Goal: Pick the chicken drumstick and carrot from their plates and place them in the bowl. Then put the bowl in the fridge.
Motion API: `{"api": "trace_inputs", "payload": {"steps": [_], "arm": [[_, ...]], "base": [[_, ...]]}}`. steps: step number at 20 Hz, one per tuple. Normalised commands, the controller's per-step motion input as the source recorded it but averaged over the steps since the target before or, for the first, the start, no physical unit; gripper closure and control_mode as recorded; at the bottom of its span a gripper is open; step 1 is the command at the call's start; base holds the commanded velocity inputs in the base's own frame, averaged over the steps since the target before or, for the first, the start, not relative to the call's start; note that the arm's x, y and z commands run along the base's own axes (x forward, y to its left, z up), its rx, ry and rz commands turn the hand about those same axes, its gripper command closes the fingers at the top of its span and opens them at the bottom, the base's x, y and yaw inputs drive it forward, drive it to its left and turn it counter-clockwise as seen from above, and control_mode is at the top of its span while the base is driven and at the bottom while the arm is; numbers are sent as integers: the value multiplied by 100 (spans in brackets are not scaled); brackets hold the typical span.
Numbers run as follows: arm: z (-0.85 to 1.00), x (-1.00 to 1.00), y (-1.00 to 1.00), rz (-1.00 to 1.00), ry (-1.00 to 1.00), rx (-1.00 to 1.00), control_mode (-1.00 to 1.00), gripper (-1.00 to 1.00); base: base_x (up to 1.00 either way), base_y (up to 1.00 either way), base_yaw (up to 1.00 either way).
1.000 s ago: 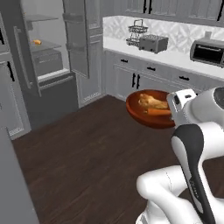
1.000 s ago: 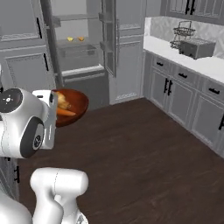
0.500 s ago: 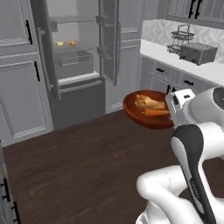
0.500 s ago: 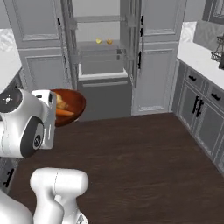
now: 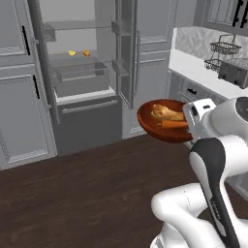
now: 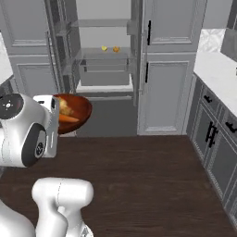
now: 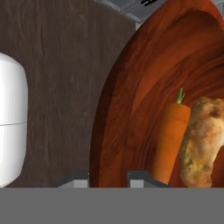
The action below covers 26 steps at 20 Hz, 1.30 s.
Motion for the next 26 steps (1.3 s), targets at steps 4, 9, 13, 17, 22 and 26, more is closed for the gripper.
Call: {"api": "trace_inputs", "payload": {"steps": [4,9,13,17,22,26], "arm": [[0,0,0,0,0,0,100,100],[0,0,0,0,0,0,100,100],[0,0,0,0,0,0,100,100],[0,0,0,0,0,0,100,100],[0,0,0,0,0,0,100,100],[0,0,0,0,0,0,100,100]], "base": [[100,-39,22],[100,6,15],[100,26,16],[100,2,13],[100,-1,2],[100,0,0]]}}
